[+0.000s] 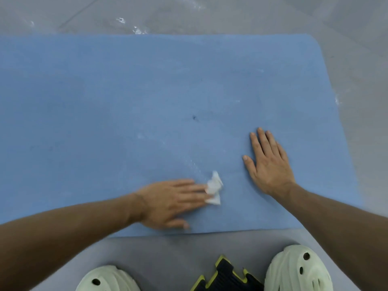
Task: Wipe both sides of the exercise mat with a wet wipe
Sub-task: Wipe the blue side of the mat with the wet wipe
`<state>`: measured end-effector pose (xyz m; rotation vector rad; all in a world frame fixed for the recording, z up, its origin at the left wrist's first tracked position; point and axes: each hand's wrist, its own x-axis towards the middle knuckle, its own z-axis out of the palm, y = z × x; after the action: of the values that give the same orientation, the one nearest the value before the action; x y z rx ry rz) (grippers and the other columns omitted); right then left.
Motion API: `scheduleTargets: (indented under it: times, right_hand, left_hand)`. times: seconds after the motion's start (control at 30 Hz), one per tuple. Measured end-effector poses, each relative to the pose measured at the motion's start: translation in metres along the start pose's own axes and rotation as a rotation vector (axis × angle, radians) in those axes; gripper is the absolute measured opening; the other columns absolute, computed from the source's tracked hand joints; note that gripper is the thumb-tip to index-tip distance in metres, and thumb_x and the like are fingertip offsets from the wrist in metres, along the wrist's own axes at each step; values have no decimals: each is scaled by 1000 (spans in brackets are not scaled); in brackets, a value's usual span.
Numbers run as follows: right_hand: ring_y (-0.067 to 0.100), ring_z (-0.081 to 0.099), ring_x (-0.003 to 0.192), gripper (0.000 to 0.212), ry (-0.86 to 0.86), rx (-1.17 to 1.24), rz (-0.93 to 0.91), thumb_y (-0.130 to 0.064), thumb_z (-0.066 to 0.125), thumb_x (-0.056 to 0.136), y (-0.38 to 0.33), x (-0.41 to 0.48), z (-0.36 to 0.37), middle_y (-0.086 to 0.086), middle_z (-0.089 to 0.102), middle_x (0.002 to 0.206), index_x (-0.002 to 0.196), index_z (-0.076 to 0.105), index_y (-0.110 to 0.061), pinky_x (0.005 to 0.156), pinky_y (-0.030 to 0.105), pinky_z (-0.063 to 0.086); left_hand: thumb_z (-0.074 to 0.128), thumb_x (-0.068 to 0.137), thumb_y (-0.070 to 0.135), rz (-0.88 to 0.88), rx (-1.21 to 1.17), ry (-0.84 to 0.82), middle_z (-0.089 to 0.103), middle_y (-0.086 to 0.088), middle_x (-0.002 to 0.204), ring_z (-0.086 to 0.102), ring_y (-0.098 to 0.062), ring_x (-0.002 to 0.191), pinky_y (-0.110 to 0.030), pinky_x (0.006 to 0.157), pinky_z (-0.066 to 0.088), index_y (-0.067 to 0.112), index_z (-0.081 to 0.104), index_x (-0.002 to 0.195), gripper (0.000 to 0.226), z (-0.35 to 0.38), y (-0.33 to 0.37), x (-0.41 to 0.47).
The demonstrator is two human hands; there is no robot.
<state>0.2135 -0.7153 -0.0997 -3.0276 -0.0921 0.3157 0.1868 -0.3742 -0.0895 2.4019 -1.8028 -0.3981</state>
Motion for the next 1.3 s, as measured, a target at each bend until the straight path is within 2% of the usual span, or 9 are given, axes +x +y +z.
scheduleTargets:
  times: [0.17, 0.37, 0.5, 0.7, 0.83, 0.97, 1.07, 1.17, 1.3]
  right_hand:
    - [20, -1, 161, 75, -13, 0, 2, -59, 15, 102, 0, 0, 1, -1, 1, 174, 167, 8, -22, 127, 37, 1]
    - [20, 0, 161, 75, -6, 2, -15, -60, 16, 103, 3, -2, 3, 0, 3, 174, 167, 10, -20, 128, 39, 6]
    - [18, -5, 160, 76, -18, -6, -13, -62, 13, 103, 3, -2, 2, -2, -2, 174, 167, 6, -22, 128, 37, 1]
    - [20, 0, 161, 77, -11, -19, -29, -63, 12, 103, 7, 0, 4, 0, 2, 174, 166, 8, -20, 126, 37, 2]
    - [18, -5, 160, 78, -24, -19, -20, -65, 9, 102, 6, 1, 4, -2, -2, 174, 167, 3, -22, 126, 35, -3]
    - [17, -8, 160, 78, -32, -12, -21, -65, 7, 101, 6, 0, 3, -3, -6, 174, 166, 0, -24, 126, 35, -4]
    - [16, -9, 160, 78, -36, 2, -22, -65, 6, 100, 7, 1, 3, -5, -8, 173, 166, -1, -24, 126, 34, -5]
    - [15, -9, 160, 79, -36, 19, -24, -66, 6, 100, 8, 2, 3, -6, -9, 172, 166, 1, -24, 126, 35, -4]
    - [14, -11, 159, 78, -40, 33, -22, -66, 6, 99, 7, 1, 3, -8, -11, 171, 166, 0, -26, 126, 34, -4]
  left_hand:
    - [31, 108, 52, 149, 3, -44, 16, -1, 173, 3, -17, 160, -39, 128, 11, 11, 25, 163, 68, 14, 25, 17]
    - [25, 108, 53, -251, -2, 46, 21, -5, 171, 18, -21, 158, -38, 126, 15, 10, 23, 163, 70, -14, -62, 15]
    - [20, 108, 57, -379, 26, 33, 11, 1, 173, 6, -16, 160, -34, 128, 5, 14, 14, 165, 72, -27, -90, 8]
    - [35, 106, 58, -147, -69, 42, 18, -6, 171, 11, -21, 159, -39, 128, 14, 8, 24, 163, 76, -7, -25, 27]
    - [37, 105, 56, 110, -68, -34, 20, -5, 171, 9, -21, 160, -38, 129, 7, 8, 27, 161, 75, 7, 36, 55]
    - [36, 106, 52, 187, -56, -52, 25, -6, 170, 12, -20, 159, -40, 128, 11, 8, 29, 161, 70, 6, 30, 68]
    - [36, 106, 50, 78, -82, -8, 31, -6, 168, 23, -23, 157, -41, 127, 18, 9, 34, 159, 67, -4, -13, 70]
    - [27, 106, 54, -167, -36, 27, 28, -5, 168, 23, -20, 157, -42, 127, 20, 11, 31, 161, 70, -25, -58, 70]
    - [14, 105, 61, -288, -17, 2, 7, 2, 172, 0, -10, 158, -27, 127, -8, 15, 10, 165, 76, -38, -73, 71]
